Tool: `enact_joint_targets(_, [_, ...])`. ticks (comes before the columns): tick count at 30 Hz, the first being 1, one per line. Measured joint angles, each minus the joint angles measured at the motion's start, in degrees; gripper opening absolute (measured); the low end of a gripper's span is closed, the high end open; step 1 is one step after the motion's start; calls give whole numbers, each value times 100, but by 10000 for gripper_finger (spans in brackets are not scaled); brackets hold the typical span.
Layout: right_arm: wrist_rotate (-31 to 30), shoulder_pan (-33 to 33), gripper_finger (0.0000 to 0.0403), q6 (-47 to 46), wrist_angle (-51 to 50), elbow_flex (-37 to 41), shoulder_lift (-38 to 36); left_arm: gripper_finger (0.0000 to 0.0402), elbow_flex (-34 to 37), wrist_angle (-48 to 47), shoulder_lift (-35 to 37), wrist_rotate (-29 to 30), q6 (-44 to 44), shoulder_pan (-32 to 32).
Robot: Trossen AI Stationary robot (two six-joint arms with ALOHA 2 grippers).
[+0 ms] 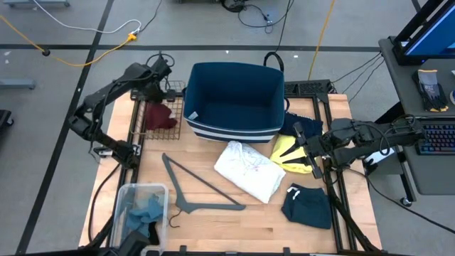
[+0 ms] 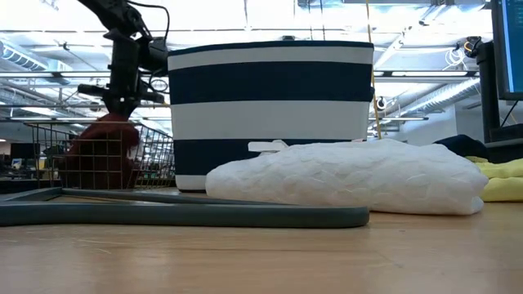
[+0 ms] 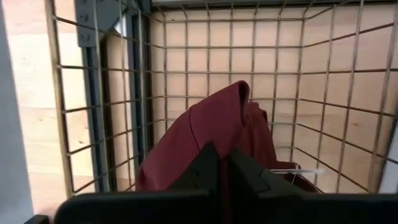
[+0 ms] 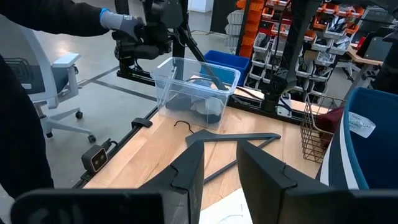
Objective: Pick & Place Cloths
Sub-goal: Put the dark red boxer into the brown wire basket, then put the dark blue boxer into the brown wire basket
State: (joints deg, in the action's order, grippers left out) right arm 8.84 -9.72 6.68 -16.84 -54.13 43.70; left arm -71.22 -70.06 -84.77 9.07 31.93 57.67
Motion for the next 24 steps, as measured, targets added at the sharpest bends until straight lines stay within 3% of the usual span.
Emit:
enact_joint_targets(8, [-2, 0, 86, -145, 0, 0, 0, 58, 2, 2, 0, -23, -9, 19])
enact_joint_targets(16, [-61, -1, 86, -171, -8, 0, 0, 160, 2, -30, 2, -29, -443, 17])
enact_joint_targets(20, [-885, -2, 86, -420, -205, 0, -52, 194, 2, -10, 180, -261, -412, 17])
enact_joint_targets(24, [-1649, 0, 86, -638, -624, 0, -201, 201, 2, 109, 599, -265, -331, -26])
